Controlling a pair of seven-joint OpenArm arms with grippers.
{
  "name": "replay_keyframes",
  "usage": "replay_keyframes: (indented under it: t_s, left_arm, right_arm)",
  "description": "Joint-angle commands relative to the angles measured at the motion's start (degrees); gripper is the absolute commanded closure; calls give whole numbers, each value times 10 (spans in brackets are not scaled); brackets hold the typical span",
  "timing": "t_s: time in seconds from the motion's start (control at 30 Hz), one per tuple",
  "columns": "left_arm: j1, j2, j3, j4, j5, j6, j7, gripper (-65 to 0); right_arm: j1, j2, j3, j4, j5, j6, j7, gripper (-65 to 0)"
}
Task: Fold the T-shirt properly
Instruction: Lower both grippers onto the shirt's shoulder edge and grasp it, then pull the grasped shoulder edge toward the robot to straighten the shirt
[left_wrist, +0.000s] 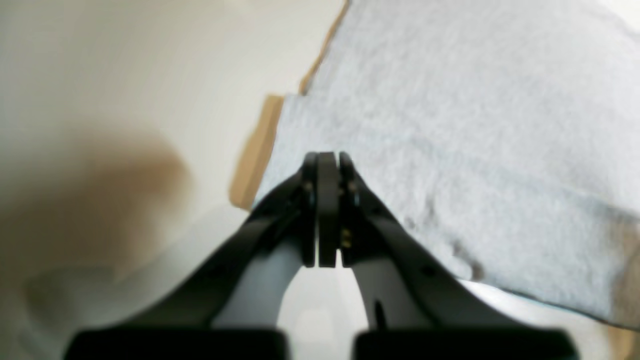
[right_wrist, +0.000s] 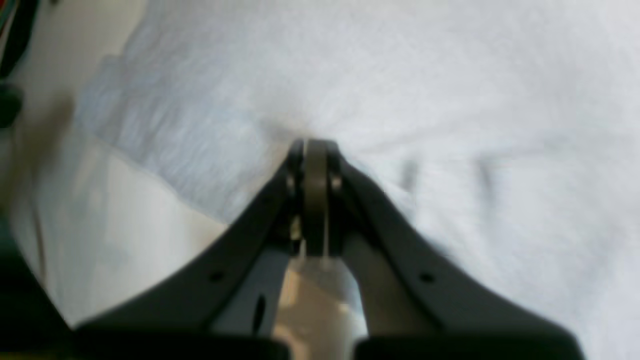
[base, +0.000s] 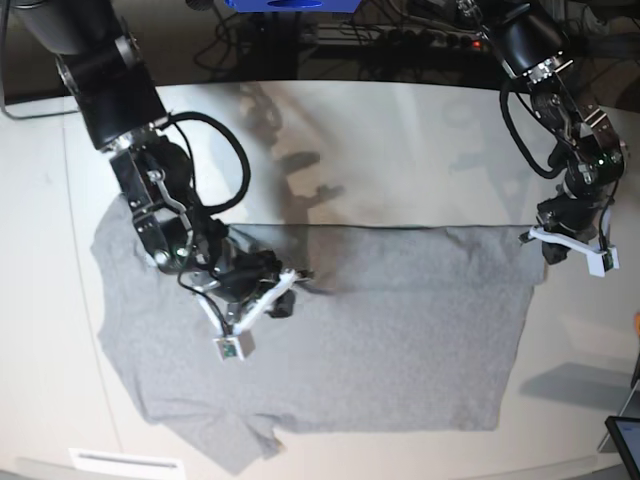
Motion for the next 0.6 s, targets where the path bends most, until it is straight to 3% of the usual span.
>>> replay_keyframes:
  t_s: [0.0,0.13,0.23,0.3,0.33,0.4,0.47,0.57]
  left_arm:
    - [-14,-13,-1,6,-3,-1,-13,0]
    - [-20,-33,21,-8,-3,-1,-13,-2]
    - [-20,-57,74,-10,-2,-1,-24,-7]
    - [-19,-76,112,-11,-2,1,-44,-52]
    - [-19,-84,129,-11,-2,2,-54,-104]
    - [-19,-89,146,-11,9,2,-59,-220]
    - [-19,-85,154,-11,36,2,-59,-292]
    - [-15,-69,153,-11,72,0,-60,-306]
  right_arm:
    - [-4,10,23,18,-2,-5,10,-3]
    - [-55,31,87,35,-3,-9,12,-10]
    - [-77,49,105,42,-2,-9,10,-10]
    - [-91,59,104,60,-2,-9,10,-20]
    - [-99,64,104,74,-2,-9,10,-41]
    - [-113,70,104,101,-2,-9,9,-113]
    - [-127,77,104,127,-2,-9,9,-213]
    - [-147,78,105,161,-2,-9,9,-382]
